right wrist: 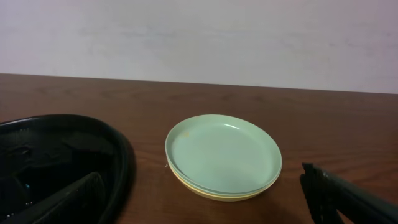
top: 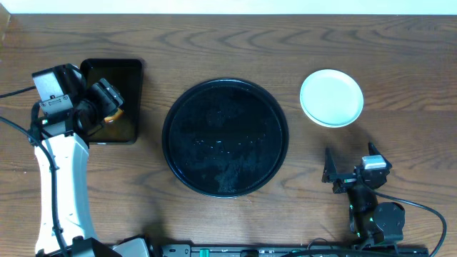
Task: Clean dirty plates on tray and stack at the side
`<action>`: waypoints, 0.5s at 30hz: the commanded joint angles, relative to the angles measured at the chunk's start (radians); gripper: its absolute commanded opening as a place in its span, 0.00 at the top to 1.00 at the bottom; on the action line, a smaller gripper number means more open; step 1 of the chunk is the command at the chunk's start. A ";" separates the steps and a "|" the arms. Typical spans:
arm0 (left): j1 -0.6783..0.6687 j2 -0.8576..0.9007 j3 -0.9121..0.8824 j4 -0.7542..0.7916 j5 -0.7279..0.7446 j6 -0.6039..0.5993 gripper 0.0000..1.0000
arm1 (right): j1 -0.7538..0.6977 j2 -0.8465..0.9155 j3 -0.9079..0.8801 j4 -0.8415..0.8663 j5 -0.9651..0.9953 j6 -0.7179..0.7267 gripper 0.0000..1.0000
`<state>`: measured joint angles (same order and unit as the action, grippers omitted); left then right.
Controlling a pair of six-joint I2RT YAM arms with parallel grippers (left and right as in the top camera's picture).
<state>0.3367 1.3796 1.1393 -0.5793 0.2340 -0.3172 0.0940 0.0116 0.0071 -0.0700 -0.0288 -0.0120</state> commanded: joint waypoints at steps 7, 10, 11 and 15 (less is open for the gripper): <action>0.003 0.008 -0.003 -0.100 -0.018 0.015 0.20 | 0.010 -0.007 -0.002 -0.005 0.010 -0.012 0.01; 0.001 0.039 -0.013 -0.207 -0.018 0.059 0.20 | 0.010 -0.007 -0.002 -0.005 0.010 -0.012 0.01; -0.003 0.051 -0.025 -0.214 -0.018 0.078 0.20 | 0.010 -0.007 -0.002 -0.005 0.010 -0.012 0.01; -0.040 0.092 -0.093 -0.181 -0.017 0.171 0.20 | 0.010 -0.007 -0.002 -0.005 0.010 -0.012 0.01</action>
<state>0.3252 1.4368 1.1027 -0.7731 0.2264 -0.2443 0.0940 0.0116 0.0071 -0.0704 -0.0269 -0.0120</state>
